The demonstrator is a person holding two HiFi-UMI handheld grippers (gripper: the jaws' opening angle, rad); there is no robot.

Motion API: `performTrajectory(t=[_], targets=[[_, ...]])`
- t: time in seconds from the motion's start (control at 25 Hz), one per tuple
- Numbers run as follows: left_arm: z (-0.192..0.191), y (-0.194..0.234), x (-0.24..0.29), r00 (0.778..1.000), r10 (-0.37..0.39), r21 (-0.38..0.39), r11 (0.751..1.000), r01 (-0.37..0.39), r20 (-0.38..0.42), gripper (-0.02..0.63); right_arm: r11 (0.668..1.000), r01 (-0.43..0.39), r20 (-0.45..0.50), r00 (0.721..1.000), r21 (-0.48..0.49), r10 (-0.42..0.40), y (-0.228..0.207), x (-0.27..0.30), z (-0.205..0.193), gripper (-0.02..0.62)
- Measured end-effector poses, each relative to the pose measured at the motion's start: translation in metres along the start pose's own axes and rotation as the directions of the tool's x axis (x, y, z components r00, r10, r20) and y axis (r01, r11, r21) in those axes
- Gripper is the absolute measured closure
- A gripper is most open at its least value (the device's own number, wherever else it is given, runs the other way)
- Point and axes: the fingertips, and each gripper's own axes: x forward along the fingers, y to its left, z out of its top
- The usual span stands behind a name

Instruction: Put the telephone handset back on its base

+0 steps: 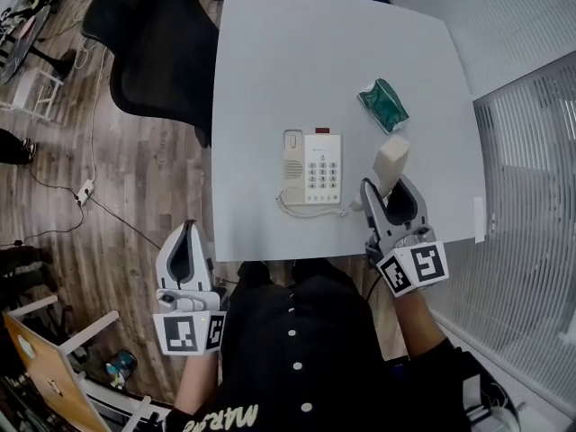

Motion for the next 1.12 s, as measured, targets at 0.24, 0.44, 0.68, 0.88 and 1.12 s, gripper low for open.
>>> performTrajectory(t=[0.24,0.44,0.68,0.88,1.12], targets=[[-0.007,0.022,0.008,0.998,-0.063,-0.012,0.998,0.063,-0.030,0.591,0.997,0.064,-0.069,0.996,0.052,-0.060,0.021,0.020,-0.029,0.368],[-0.020,0.040,0.010,0.994,-0.086,-0.026,0.996,0.084,-0.068,0.591,0.988,0.102,-0.132,0.987,0.118,-0.086,0.036,0.041,-0.059,0.368],[-0.027,0.059,0.010,0.989,-0.102,-0.025,0.995,0.100,-0.106,0.591,0.976,0.155,-0.216,0.969,0.152,-0.120,0.045,0.066,-0.100,0.370],[-0.034,0.076,0.010,0.986,-0.102,-0.032,0.995,0.099,-0.134,0.591,0.961,0.221,-0.313,0.936,0.164,-0.162,0.042,0.087,-0.138,0.368],[-0.046,0.085,0.011,0.980,-0.106,-0.040,0.994,0.101,-0.167,0.591,0.947,0.296,-0.384,0.895,0.126,-0.228,0.032,0.108,-0.176,0.370]])
